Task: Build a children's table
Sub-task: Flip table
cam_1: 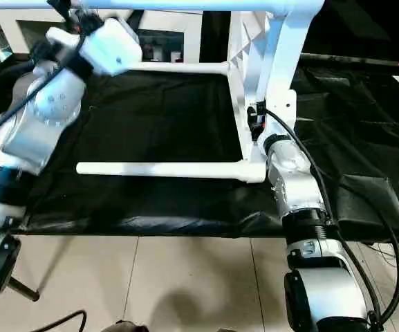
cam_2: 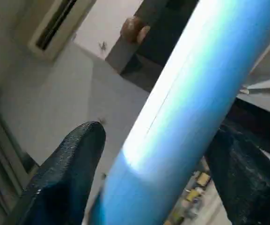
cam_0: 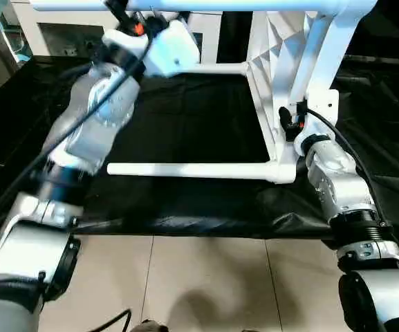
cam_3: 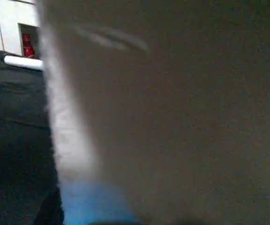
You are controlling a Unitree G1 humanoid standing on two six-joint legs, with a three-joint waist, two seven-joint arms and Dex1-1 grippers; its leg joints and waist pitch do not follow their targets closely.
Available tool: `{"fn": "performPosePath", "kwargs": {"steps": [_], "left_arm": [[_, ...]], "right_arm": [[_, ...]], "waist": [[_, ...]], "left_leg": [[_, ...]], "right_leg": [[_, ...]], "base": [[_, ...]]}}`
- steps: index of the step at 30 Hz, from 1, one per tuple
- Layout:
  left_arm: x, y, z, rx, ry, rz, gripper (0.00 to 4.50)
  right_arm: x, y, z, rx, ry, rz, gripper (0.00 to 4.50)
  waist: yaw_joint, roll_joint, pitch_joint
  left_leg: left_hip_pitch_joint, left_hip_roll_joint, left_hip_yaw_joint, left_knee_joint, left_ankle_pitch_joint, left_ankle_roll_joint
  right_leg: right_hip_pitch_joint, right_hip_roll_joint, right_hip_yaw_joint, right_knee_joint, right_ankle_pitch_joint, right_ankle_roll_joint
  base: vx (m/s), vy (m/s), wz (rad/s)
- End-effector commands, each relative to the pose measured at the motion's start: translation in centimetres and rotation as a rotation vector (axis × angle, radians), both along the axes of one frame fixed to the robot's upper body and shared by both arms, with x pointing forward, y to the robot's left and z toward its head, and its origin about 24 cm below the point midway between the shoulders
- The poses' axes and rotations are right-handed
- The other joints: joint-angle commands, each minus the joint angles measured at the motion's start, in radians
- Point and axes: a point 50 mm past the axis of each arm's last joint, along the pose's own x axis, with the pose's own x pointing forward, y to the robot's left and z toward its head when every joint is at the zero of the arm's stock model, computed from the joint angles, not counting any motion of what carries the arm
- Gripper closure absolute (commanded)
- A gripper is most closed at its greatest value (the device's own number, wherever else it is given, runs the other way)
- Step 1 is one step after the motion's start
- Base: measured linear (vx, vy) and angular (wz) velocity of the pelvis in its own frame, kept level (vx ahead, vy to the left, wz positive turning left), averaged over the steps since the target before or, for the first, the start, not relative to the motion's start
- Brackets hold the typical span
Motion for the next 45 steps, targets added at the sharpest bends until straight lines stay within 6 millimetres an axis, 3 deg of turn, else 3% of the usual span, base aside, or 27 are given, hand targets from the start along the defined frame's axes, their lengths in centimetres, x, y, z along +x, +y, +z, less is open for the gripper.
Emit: {"fn": "performPosePath", "kwargs": {"steps": [1,10,19,20,22,26,28,30,32,35,36,37,45], "left_arm": [[0.0,0.1,0.7,-0.043,-0.013,-0.003,1.08],[0.6,1.0,0.8,-0.088,0.031,0.022,1.56],[0.4,0.8,1.4,-0.142,0.073,-0.024,1.76],[0.4,0.7,1.4,-0.167,0.102,-0.048,1.78],[0.4,0.8,1.5,-0.239,0.141,-0.085,1.81],[0.6,1.4,1.9,-0.479,0.205,-0.148,1.83],[0.7,1.7,2.0,-0.581,0.230,-0.164,1.83],[0.7,1.8,2.0,-0.615,0.243,-0.169,1.83],[0.7,2.0,2.1,-0.639,0.252,-0.170,1.83],[0.6,2.3,2.2,-0.631,0.255,-0.146,1.83],[0.6,2.4,2.1,-0.618,0.253,-0.131,1.83],[0.6,2.4,2.1,-0.610,0.252,-0.119,1.83],[0.5,3.1,2.1,-0.627,0.253,-0.045,1.85]], "right_arm": [[0.2,0.8,1.6,-0.020,-0.063,0.060,2.51],[0.0,1.1,2.8,-0.089,-0.120,0.129,2.51],[0.0,0.7,4.2,-0.165,-0.161,0.161,2.51],[0.1,0.5,4.8,-0.174,-0.176,0.158,2.51],[0.2,0.1,6.1,-0.197,-0.210,0.151,2.51],[0.7,-0.8,9.3,-0.217,-0.296,0.093,2.51],[0.7,-0.8,11.7,-0.268,-0.364,0.095,2.51],[0.6,-0.6,12.5,-0.279,-0.389,0.118,2.51],[0.4,-0.5,13.5,-0.308,-0.417,0.146,1.84],[0.4,0.0,14.9,-0.394,-0.430,0.211,1.85],[0.4,0.1,15.2,-0.429,-0.428,0.224,1.52],[0.4,0.2,15.5,-0.456,-0.426,0.232,1.52],[0.1,1.1,17.5,-0.577,-0.510,0.274,0.97]], "waist": [[0.010,0.008,-0.080],[0.013,0.005,-0.078],[0.024,0.006,-0.078],[0.026,0.010,-0.079],[0.027,0.009,-0.079],[0.035,0.005,-0.086],[0.043,0.006,-0.080],[0.050,0.010,-0.077],[0.052,0.009,-0.077],[0.053,0.014,-0.077],[0.052,0.013,-0.077],[0.054,0.014,-0.077],[0.051,0.006,-0.075]], "left_leg": [[0.036,0.112,-0.060,-0.075,-0.141,-0.008],[0.036,0.114,-0.060,-0.074,-0.141,0.005],[0.032,0.113,-0.056,-0.068,-0.085,0.045],[0.033,0.113,-0.056,-0.067,-0.076,0.047],[0.032,0.111,-0.055,-0.066,-0.067,0.052],[0.018,0.099,-0.046,-0.049,-0.020,0.108],[0.018,0.100,-0.044,-0.049,-0.035,0.115],[0.023,0.104,-0.046,-0.052,-0.082,0.100],[0.026,0.109,-0.048,-0.056,-0.089,0.093],[0.026,0.111,-0.051,-0.056,-0.095,0.090],[0.027,0.111,-0.051,-0.056,-0.097,0.089],[0.027,0.111,-0.051,-0.056,-0.092,0.089],[0.019,0.110,-0.053,-0.055,-0.107,0.083]], "right_leg": [[0.037,-0.087,0.052,-0.050,0.103,-0.309],[0.036,-0.088,0.053,-0.053,0.076,-0.307],[0.036,-0.091,0.053,-0.050,0.084,-0.313],[0.035,-0.090,0.052,-0.049,0.088,-0.313],[0.036,-0.090,0.052,-0.047,0.098,-0.318],[0.036,-0.091,0.052,-0.042,0.138,-0.334],[0.029,-0.088,0.051,-0.046,0.090,-0.328],[0.024,-0.087,0.050,-0.053,0.005,-0.314],[0.021,-0.082,0.050,-0.053,-0.008,-0.299],[0.020,-0.083,0.050,-0.050,0.004,-0.294],[0.020,-0.081,0.049,-0.049,0.005,-0.295],[0.020,-0.082,0.049,-0.049,0.013,-0.295],[0.023,-0.091,0.051,-0.053,-0.010,-0.288]], "base": [[0.000,0.000,0.00],[0.000,0.000,0.00],[0.000,0.000,0.00],[0.000,0.000,0.00],[0.000,0.000,0.00],[0.000,0.000,0.00],[0.000,0.000,0.00],[0.000,0.000,0.00],[0.000,0.000,0.00],[0.000,0.000,0.00],[0.000,0.000,0.00],[0.000,0.000,0.00],[0.000,0.000,0.00]]}}
